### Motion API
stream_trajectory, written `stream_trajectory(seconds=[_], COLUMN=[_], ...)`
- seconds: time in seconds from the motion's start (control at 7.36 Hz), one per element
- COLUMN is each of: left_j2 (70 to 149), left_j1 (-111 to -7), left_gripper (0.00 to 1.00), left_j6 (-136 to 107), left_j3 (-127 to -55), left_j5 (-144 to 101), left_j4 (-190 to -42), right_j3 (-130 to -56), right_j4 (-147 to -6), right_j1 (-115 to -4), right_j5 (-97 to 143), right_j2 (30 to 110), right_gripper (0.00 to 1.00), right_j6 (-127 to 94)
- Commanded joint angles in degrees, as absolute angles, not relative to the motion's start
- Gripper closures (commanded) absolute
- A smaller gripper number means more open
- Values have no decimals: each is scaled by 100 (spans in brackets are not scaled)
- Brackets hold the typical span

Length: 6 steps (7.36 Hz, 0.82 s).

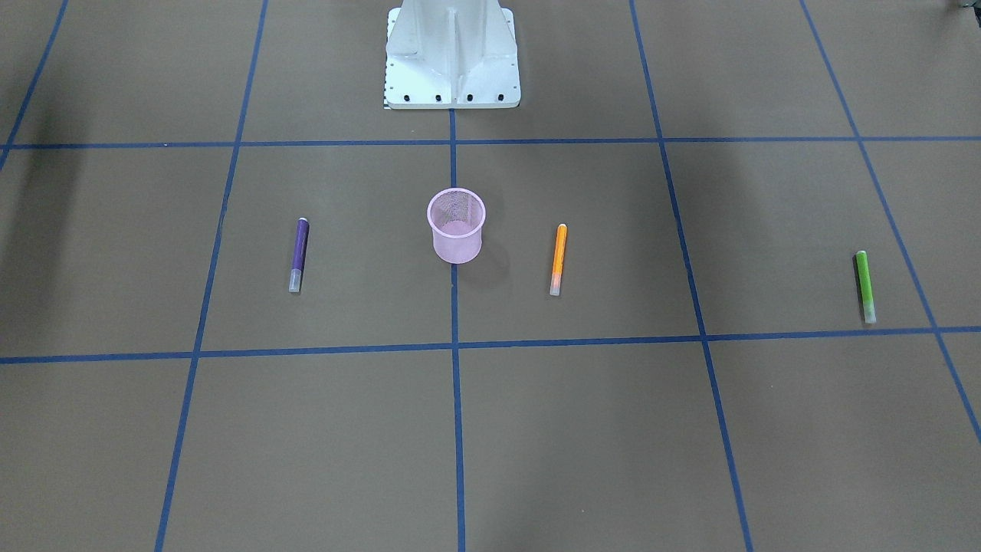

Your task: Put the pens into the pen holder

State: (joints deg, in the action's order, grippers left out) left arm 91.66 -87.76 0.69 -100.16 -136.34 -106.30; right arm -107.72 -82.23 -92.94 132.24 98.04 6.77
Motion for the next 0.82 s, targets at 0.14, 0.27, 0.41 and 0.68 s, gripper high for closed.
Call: stream_trajectory(seconds=[0.14,0.27,0.41,0.68], left_j2=[9220,9228,9229,9237], left_j1=[-8054,-7990,-7807,-6878], left_gripper=[0,0,0,0], left_j6=[-474,-666,-1225,-2656], left_j3=[-8978,-8434,-7968,-7481], left_j5=[-13606,-13588,-13544,-12503], left_j4=[-11878,-12405,-13080,-14295], right_j3=[-10714,-10714,-10714,-10714], right_j4=[-7771,-7552,-7367,-7321], right_j1=[-8827,-8572,-8421,-8411], right_j5=[13254,13237,13228,13228], right_j2=[9809,9800,9800,9809], right_gripper=[0,0,0,0], right_j6=[-583,-1059,-1359,-1371])
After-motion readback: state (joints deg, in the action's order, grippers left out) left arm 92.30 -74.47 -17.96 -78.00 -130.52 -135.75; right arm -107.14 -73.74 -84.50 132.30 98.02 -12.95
